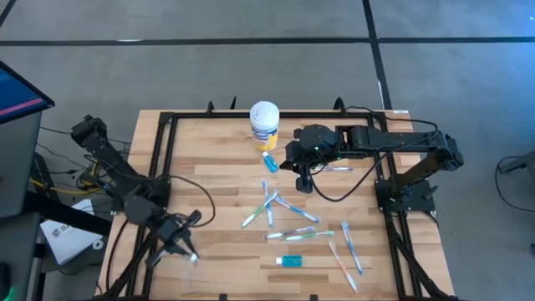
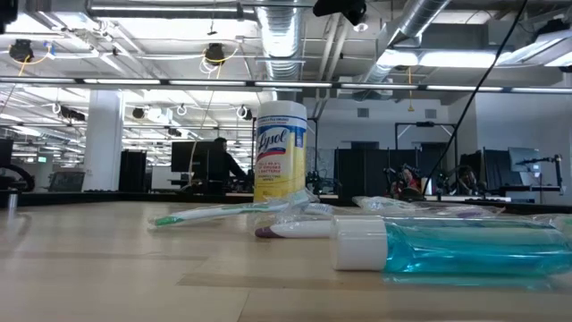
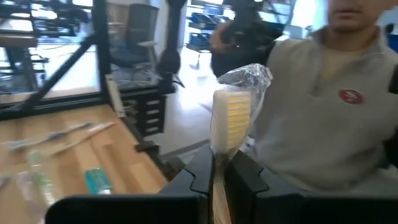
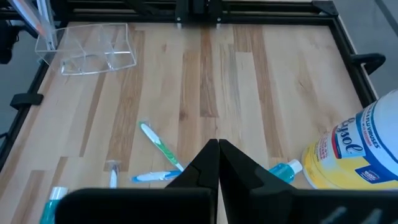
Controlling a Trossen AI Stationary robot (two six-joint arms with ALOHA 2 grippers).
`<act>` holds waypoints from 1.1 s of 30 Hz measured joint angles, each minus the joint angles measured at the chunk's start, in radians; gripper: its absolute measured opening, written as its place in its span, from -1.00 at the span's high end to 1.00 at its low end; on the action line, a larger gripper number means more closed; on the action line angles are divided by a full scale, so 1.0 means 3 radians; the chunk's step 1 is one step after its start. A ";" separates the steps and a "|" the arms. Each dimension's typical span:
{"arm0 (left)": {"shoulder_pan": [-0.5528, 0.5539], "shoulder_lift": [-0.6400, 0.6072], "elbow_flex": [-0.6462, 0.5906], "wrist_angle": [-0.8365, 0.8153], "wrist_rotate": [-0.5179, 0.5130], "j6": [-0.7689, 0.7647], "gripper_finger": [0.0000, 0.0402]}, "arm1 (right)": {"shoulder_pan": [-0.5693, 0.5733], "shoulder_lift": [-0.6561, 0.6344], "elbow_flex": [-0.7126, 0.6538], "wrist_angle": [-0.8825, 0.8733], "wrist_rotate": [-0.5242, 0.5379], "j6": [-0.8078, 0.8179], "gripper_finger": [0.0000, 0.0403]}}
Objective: Pick & Place toothbrushing station
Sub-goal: Put the top orange toothbrush into the transparent organizer
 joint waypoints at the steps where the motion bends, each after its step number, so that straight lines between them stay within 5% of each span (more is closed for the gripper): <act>1: -0.0061 0.0000 0.0000 0.0000 -0.0048 0.0000 0.94 | 0.0000 0.0000 0.0000 0.0005 0.0000 0.0000 1.00; 12: -0.0517 0.0369 0.0000 0.0222 -0.0402 -0.0046 0.92 | 0.0000 0.0000 0.0000 0.0066 0.0001 0.0058 1.00; 33: -0.0550 0.1003 0.0000 0.0415 -0.0548 -0.0433 0.89 | 0.0000 0.0000 0.0000 0.0177 0.0000 0.0060 1.00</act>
